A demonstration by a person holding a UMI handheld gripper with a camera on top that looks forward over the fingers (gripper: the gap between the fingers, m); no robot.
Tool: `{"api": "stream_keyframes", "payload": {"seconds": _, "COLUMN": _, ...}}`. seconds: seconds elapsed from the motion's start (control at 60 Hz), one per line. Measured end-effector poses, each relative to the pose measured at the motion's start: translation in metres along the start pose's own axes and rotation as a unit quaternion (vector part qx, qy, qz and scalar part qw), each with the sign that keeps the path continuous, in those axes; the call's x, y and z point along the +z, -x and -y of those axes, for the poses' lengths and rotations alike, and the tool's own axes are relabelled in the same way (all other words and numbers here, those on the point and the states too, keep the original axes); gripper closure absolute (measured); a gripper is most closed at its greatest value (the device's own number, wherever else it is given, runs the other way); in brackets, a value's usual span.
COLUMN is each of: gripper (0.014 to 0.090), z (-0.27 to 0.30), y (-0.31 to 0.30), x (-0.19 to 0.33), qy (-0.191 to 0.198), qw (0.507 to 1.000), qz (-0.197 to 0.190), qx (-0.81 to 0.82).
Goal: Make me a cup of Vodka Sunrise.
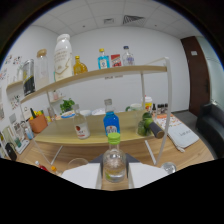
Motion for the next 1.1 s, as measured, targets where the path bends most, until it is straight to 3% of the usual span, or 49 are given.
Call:
{"api": "stream_keyframes", "payload": {"seconds": 0.233, "gripper": 0.0698, "z": -0.033, "y": -0.005, "x": 0.017, "qy": 0.029, "qw": 1.000, "qz": -0.005, "qx": -0.011}}
{"api": "stream_keyframes", "payload": {"seconds": 0.45, "gripper": 0.0699, "z": -0.009, "y": -0.006, "x": 0.015, "qy": 0.026, "qw": 0.960, "qz": -0.050, "qx": -0.273}}
{"api": "stream_keyframes", "payload": {"seconds": 0.583, "gripper": 0.0700, "z": 0.006, "y": -0.007, "x": 0.015, "qy": 0.019, "qw": 0.871, "qz": -0.095, "qx": -0.481}}
{"api": "stream_keyframes", "payload": {"seconds": 0.717, "gripper": 0.0700, "z": 0.016, "y": 0.001, "x": 0.015, "qy": 0.007, "qw": 0.767, "qz": -0.106, "qx": -0.633}}
{"api": "stream_keyframes", "payload": {"seconds": 0.85, "gripper": 0.0700, "z": 0.025, "y": 0.006, "x": 0.018, "qy": -0.001, "qw": 0.669, "qz": -0.118, "qx": -0.734}}
{"api": "stream_keyframes", "payload": {"seconds": 1.1, "gripper": 0.0699, "z": 0.031, "y": 0.011, "x": 0.019, "qy": 0.025, "qw": 0.502, "qz": -0.136, "qx": -0.854}}
